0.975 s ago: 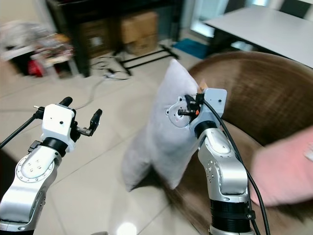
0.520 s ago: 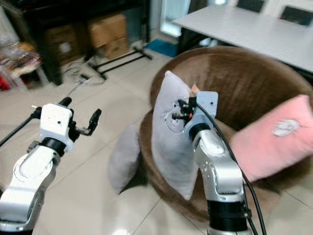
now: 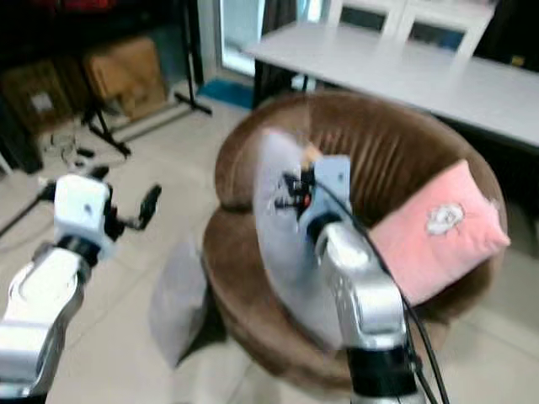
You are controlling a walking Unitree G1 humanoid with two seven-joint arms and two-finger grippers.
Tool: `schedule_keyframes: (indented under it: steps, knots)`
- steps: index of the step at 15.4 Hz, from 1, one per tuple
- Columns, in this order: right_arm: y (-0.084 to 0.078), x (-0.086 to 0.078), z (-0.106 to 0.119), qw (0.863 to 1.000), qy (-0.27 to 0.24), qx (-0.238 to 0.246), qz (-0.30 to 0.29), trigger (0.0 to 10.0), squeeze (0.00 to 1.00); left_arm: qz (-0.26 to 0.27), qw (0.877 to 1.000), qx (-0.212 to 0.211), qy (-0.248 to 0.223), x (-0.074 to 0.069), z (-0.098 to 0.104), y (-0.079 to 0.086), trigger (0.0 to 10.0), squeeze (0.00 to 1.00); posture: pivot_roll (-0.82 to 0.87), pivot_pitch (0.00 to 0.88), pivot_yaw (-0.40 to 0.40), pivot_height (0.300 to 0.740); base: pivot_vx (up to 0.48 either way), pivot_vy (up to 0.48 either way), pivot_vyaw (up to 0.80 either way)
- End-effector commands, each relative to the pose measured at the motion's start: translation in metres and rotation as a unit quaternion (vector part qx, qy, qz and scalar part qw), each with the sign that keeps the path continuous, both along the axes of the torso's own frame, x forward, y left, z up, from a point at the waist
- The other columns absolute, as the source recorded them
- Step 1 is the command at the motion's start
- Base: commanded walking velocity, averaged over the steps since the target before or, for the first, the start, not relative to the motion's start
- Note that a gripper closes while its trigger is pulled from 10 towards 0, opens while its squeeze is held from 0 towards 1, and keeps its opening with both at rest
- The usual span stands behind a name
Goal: Move the pillow to the sofa from floor
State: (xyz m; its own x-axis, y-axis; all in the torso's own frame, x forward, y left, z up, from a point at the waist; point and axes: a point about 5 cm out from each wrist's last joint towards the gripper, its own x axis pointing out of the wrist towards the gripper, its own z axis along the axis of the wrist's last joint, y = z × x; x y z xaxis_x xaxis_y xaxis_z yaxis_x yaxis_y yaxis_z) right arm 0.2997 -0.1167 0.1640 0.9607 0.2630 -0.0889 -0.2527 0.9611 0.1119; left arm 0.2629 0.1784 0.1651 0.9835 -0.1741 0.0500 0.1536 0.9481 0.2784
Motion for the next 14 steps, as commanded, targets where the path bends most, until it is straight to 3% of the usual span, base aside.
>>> schedule_keyframes:
  steps: [1,3,14]
  knots:
    - [-0.01,0.0025,0.0117,0.999,-0.028,0.0,-0.017,10.0,0.0,-0.017,1.0,-0.007,-0.003,0.0004,0.0015,-0.009,10.0,0.0,0.01,0.0,-0.019,0.74,0.285,0.0,-0.48]
    - [-0.0102,0.0032,0.0113,1.0,-0.027,0.0,-0.017,10.0,0.0,-0.016,1.0,-0.007,-0.003,0.0007,0.0014,-0.0088,10.0,0.0,0.01,0.0,-0.021,0.74,0.287,0.0,-0.8]
    - [-0.0085,0.0031,0.0124,0.999,-0.033,-0.01,-0.009,10.0,0.0,-0.021,1.0,-0.005,0.0,-0.0011,0.0002,-0.0097,10.0,0.0,0.01,0.0,-0.025,0.74,0.281,0.0,0.0]
